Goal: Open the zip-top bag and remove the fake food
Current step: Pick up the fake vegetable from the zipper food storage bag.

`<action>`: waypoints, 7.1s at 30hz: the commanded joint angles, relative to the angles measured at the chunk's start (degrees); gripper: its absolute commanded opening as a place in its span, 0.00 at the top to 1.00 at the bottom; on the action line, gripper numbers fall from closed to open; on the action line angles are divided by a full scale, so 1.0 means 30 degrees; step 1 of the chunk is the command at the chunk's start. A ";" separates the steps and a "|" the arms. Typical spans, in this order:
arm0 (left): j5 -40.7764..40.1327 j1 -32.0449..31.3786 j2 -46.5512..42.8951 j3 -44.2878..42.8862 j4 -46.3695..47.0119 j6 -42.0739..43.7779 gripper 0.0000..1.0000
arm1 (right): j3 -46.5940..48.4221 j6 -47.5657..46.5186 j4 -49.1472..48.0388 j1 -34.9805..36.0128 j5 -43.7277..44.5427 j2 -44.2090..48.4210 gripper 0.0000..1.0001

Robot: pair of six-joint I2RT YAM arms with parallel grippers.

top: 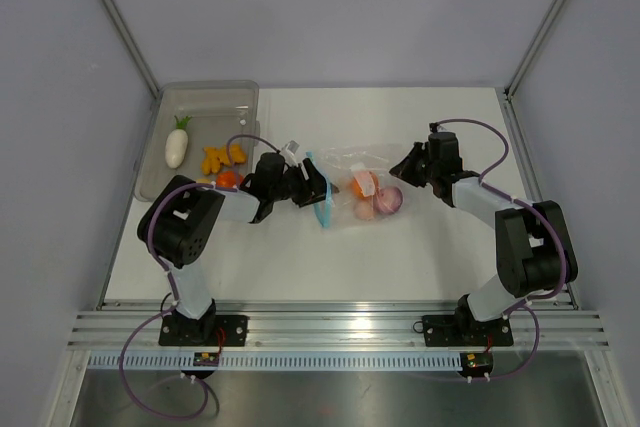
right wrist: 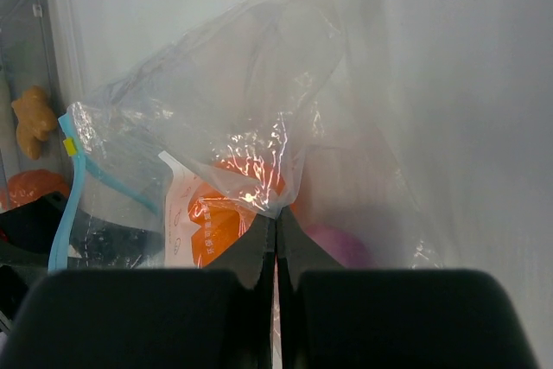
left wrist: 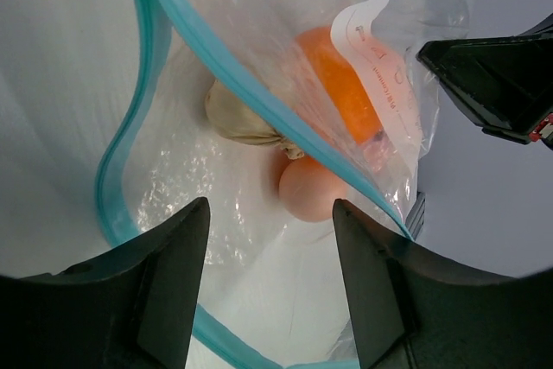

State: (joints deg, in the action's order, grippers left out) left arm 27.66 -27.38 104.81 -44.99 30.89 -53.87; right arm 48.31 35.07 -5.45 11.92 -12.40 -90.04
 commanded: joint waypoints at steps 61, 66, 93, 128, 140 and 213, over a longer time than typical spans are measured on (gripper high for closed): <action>0.1092 -0.0777 0.3559 -0.3783 -0.0280 -0.0413 0.81 | 0.0067 -0.0059 -0.1053 0.0508 -0.0348 0.0511 1.00; 0.1063 -0.0777 0.3411 -0.3635 -0.0162 -0.0443 0.84 | 0.0067 -0.0088 -0.1053 0.0537 -0.0406 0.0511 1.00; 0.1268 -0.0777 0.1771 -0.1967 0.1156 -0.0794 1.00 | 0.0067 -0.0059 -0.0350 0.0508 0.1527 0.1009 1.00; 0.0712 -0.0455 0.0540 -0.1438 -0.0309 0.0026 0.37 | -0.0050 0.0117 0.0177 0.0186 0.2582 0.1478 1.00; -0.0371 -0.0455 0.1594 -0.3165 -0.2914 0.0583 0.25 | -0.0167 0.0059 -0.0087 0.0215 0.2260 0.1595 1.00; -0.3183 0.0013 -0.1010 -0.4632 -1.0708 0.4683 0.56 | -0.0987 0.1054 0.0060 -0.0342 0.4017 0.2767 1.00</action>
State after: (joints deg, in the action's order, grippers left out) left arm 18.59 -28.01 106.48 -59.57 -0.40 -41.67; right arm 45.69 37.30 -3.62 11.44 -3.29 -84.60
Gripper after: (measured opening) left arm 0.459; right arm 0.009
